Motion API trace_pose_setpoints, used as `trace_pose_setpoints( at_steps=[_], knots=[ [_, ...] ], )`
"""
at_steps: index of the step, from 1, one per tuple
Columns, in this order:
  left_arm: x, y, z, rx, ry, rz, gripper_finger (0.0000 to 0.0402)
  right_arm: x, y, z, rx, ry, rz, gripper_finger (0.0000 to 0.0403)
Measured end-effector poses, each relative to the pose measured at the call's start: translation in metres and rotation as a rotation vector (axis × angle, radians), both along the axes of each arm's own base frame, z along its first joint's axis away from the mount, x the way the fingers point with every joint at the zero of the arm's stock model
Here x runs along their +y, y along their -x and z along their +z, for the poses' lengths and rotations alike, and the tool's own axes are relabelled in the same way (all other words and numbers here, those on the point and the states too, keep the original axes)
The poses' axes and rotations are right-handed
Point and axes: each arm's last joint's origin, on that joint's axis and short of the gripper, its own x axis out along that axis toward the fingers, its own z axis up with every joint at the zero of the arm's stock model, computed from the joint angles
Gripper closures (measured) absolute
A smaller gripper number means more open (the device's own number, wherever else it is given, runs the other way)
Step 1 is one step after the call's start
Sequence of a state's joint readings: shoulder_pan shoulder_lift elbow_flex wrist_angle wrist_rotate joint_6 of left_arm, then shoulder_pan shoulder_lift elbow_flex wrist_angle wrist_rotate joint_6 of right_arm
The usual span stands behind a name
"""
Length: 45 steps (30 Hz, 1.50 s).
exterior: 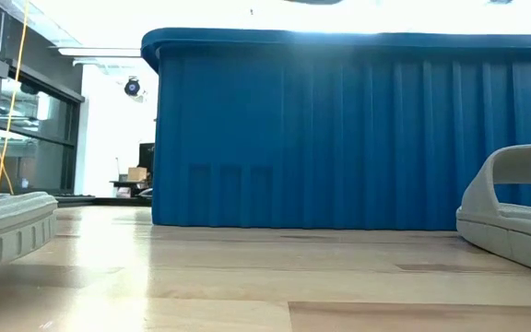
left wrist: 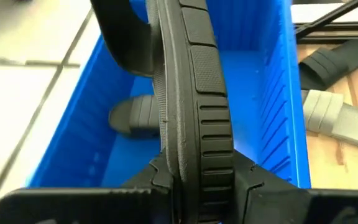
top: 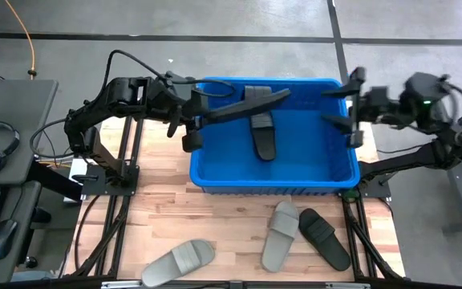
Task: Pick and place slides into bin
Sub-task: Put the black slides into the blue bin
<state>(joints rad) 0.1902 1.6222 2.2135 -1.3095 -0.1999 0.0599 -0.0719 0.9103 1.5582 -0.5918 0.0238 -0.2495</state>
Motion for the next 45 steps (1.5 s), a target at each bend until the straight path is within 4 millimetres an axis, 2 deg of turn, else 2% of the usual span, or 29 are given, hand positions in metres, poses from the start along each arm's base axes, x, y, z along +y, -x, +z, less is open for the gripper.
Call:
trace_pose_setpoints(
  at_steps=[5, 10, 13, 20, 26, 33, 38, 42, 45],
  knots=[
    [0.002, -0.012, -0.013, 0.036, 0.092, 0.100, 0.0346, 0.000, 0.019, 0.004, -0.049, -0.032, -0.053, 0.0166],
    [-0.001, -0.023, -0.024, 0.084, 0.083, 0.158, 0.0346, -0.001, 0.025, 0.003, -0.048, -0.051, -0.078, 0.0166],
    [-0.002, -0.030, -0.033, 0.132, 0.084, 0.205, 0.0346, -0.001, 0.024, 0.001, -0.031, -0.054, -0.078, 0.0165],
    [-0.005, -0.025, -0.035, 0.192, 0.087, 0.389, 0.0346, -0.002, 0.018, -0.004, 0.029, -0.056, -0.096, 0.0164],
    [-0.010, -0.037, -0.041, 0.184, 0.091, 0.413, 0.0347, -0.002, 0.010, -0.006, 0.054, -0.055, -0.098, 0.0164],
    [-0.013, -0.059, -0.062, 0.247, 0.110, 0.411, 0.0347, -0.002, 0.006, -0.011, 0.102, -0.055, -0.099, 0.0164],
    [-0.014, -0.059, -0.060, 0.232, 0.127, 0.424, 0.0347, -0.002, 0.006, -0.012, 0.114, -0.058, -0.099, 0.0164],
    [-0.013, -0.052, -0.044, 0.151, 0.137, 0.436, 0.0347, -0.003, 0.006, -0.012, 0.117, -0.058, -0.107, 0.0164],
    [-0.014, -0.045, -0.039, 0.139, 0.135, 0.449, 0.0347, -0.003, 0.008, -0.012, 0.113, -0.054, -0.122, 0.0164]
  ],
)
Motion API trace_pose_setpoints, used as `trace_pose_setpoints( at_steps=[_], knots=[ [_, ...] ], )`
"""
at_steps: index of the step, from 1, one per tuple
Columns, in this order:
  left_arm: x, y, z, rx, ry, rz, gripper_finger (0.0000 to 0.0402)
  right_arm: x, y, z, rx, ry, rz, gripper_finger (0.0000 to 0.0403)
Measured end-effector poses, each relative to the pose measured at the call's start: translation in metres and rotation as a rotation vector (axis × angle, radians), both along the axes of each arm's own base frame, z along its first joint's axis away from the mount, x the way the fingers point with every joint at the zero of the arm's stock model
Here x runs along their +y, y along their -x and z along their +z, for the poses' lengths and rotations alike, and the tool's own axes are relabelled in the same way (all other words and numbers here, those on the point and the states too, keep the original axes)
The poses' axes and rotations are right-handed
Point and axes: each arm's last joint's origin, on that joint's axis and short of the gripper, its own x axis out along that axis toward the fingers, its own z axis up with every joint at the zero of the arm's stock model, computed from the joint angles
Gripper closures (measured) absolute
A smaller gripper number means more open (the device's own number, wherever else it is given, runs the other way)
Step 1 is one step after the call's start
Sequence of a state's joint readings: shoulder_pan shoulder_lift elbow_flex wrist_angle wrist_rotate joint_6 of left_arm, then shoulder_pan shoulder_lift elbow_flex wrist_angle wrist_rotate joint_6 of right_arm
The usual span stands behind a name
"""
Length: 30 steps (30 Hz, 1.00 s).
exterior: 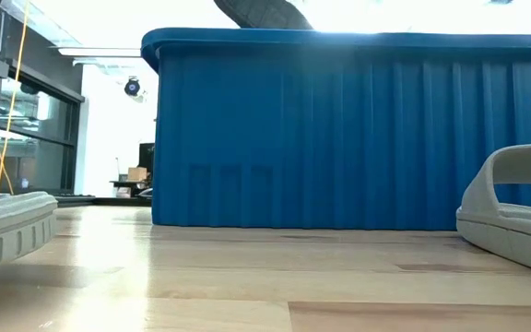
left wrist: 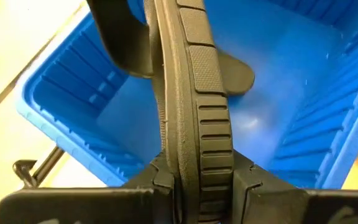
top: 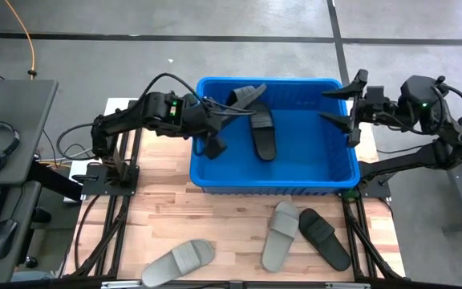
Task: Pick and place slides into bin
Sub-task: Put the black slides into the blue bin
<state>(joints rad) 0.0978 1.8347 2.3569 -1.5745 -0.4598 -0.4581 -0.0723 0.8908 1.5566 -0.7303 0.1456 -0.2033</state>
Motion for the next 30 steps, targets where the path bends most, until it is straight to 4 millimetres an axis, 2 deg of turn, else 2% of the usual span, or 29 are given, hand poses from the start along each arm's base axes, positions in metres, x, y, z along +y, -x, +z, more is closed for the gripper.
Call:
trace_pose_setpoints(
  at_steps=[21, 30],
  knots=[
    [-0.001, 0.002, 0.001, -0.029, 0.039, 0.018, 0.0347, 0.000, 0.002, 0.000, 0.001, 0.005, -0.020, 0.0164],
    [0.001, -0.008, -0.007, 0.003, 0.005, 0.042, 0.0348, 0.000, 0.002, -0.002, 0.016, -0.012, -0.022, 0.0164]
  ],
)
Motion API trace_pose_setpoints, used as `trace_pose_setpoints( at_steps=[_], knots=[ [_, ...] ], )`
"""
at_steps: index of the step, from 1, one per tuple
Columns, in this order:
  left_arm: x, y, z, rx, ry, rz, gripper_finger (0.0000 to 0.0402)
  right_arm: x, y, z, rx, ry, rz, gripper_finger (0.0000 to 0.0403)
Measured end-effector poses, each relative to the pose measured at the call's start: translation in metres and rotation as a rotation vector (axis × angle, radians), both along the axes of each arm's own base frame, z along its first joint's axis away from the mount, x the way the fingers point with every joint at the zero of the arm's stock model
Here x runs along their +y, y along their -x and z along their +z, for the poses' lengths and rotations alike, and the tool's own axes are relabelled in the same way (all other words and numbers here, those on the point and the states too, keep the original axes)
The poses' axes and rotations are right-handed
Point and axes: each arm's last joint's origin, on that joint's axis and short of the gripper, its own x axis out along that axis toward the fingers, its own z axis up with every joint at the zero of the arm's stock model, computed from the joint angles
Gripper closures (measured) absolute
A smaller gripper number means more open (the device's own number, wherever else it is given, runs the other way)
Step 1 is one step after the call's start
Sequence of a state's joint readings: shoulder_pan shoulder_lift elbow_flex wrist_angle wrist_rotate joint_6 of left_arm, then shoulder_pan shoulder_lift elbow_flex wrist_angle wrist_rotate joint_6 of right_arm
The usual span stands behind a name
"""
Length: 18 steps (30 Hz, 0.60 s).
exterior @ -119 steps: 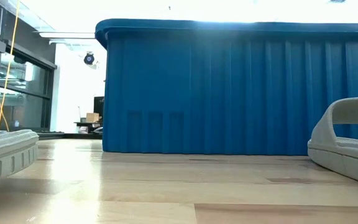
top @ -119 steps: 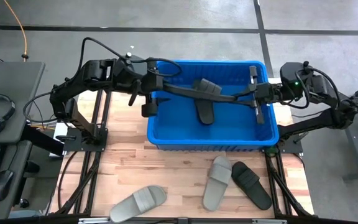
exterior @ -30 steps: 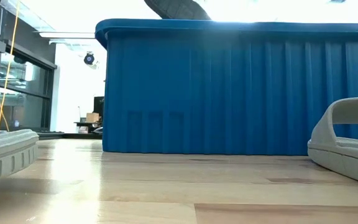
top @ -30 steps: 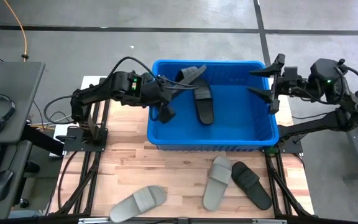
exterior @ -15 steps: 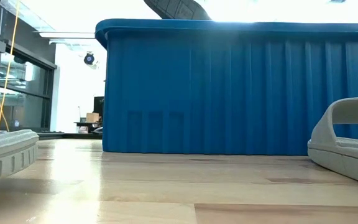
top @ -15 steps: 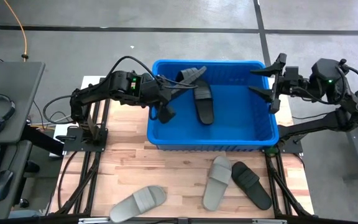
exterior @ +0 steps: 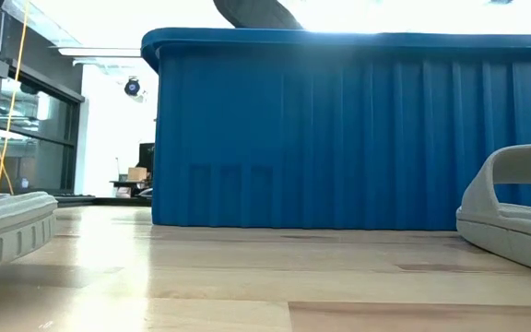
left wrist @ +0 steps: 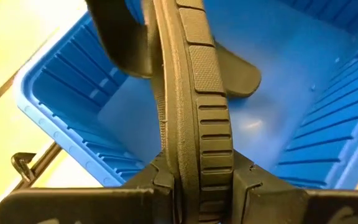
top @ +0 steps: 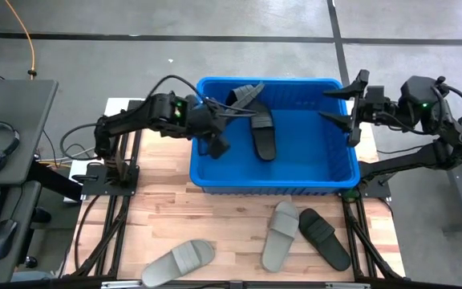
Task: Pick and place slides into bin
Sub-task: Put the black slides into the blue bin
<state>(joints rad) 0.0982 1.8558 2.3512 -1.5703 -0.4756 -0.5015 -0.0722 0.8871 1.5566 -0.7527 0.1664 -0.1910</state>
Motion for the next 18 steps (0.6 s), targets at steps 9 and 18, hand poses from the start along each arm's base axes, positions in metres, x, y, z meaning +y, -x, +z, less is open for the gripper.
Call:
trace_pose_setpoints(
  at_steps=[9, 18],
  knots=[
    [0.002, -0.020, -0.022, 0.074, 0.001, 0.003, 0.0348, 0.000, 0.001, -0.003, 0.033, -0.013, -0.006, 0.0164],
    [0.002, -0.022, -0.030, 0.090, 0.015, 0.034, 0.0348, 0.000, 0.001, -0.005, 0.045, -0.012, -0.019, 0.0164]
  ],
)
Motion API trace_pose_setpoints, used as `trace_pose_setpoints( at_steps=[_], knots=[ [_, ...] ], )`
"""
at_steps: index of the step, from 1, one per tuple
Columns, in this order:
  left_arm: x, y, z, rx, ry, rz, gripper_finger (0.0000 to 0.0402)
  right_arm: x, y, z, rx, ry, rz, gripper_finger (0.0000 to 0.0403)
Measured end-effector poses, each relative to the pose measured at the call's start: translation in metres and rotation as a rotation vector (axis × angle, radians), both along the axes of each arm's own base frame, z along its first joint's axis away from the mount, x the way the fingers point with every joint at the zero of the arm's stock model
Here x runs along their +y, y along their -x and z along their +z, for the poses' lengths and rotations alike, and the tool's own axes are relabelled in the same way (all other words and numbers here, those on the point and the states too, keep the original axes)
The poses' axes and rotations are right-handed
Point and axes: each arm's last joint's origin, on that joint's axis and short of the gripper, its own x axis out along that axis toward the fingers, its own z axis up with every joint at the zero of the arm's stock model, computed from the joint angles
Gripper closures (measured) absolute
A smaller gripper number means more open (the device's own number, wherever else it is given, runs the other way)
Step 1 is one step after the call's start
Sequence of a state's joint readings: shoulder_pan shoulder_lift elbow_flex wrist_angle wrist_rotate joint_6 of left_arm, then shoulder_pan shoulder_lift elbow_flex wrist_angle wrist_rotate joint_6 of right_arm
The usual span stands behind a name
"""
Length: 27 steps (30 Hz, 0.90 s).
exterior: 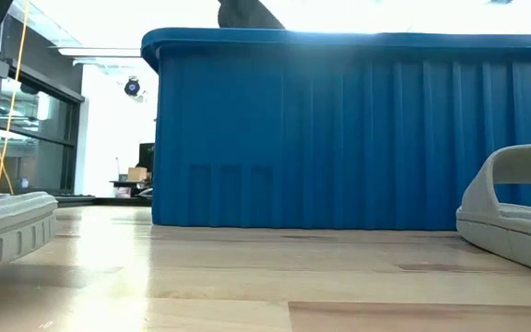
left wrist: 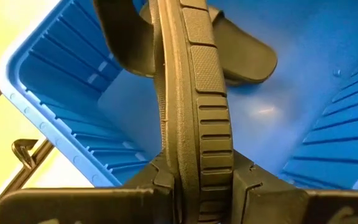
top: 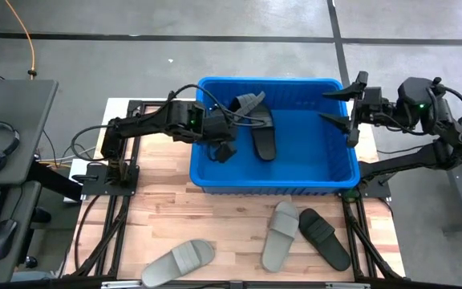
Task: Pick and place slides into bin
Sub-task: Put the black slides into the blue bin
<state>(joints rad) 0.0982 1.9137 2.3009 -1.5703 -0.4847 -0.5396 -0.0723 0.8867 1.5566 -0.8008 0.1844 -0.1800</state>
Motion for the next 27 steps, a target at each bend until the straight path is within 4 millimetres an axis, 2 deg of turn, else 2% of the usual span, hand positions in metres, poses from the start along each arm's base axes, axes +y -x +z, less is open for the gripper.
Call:
trace_pose_setpoints(
  at_steps=[13, 22, 27],
  knots=[
    [0.005, -0.007, -0.045, 0.176, 0.022, 0.025, 0.0348, 0.000, -0.001, -0.001, 0.007, 0.002, 0.000, 0.0164],
    [0.022, -0.004, -0.057, 0.200, 0.043, 0.113, 0.0348, 0.000, -0.002, -0.001, 0.008, 0.000, -0.001, 0.0164],
    [0.035, -0.011, -0.071, 0.236, 0.114, 0.126, 0.0348, 0.000, -0.002, -0.001, 0.008, -0.001, -0.001, 0.0164]
  ],
)
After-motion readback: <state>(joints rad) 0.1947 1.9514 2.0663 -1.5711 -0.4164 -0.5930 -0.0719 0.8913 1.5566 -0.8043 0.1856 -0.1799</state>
